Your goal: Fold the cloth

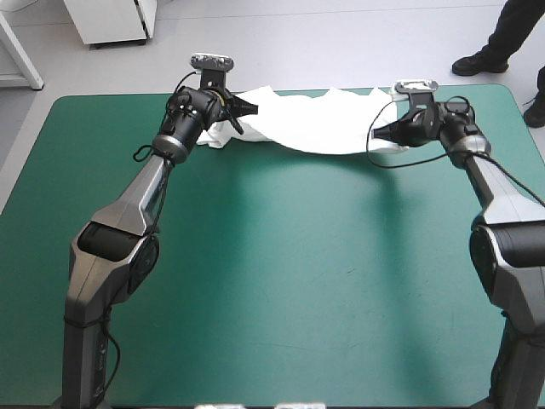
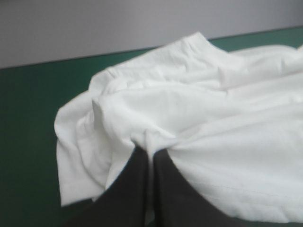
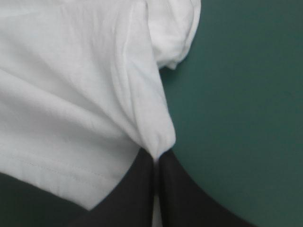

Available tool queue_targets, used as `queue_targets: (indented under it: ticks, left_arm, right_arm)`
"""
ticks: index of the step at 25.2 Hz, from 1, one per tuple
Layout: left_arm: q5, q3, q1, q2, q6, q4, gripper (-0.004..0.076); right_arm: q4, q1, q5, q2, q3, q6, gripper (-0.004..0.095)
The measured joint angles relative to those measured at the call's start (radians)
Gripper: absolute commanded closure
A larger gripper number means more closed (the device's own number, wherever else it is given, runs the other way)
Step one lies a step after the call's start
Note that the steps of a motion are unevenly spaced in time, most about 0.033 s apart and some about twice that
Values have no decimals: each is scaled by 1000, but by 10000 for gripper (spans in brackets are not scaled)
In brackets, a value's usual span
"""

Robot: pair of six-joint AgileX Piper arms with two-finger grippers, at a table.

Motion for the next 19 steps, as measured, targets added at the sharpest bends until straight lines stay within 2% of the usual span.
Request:
queue_targets:
  ticks: [3, 7, 14, 19]
  left_arm:
    - [-120, 322, -38, -166, -138, 127, 734]
    - [-276, 783, -49, -448, -304, 221, 734]
    - [-307, 1191, -96, -709, -409, 232, 734]
    - [-287, 1409, -207, -875, -506, 236, 734]
  right_arm:
    - [-14, 0, -152, -190, 320, 0, 921]
    - [-9, 0, -178, -343, 567, 0, 921]
    - [20, 0, -171, -557, 829, 0, 921]
    - [29, 0, -105, -759, 979, 0, 921]
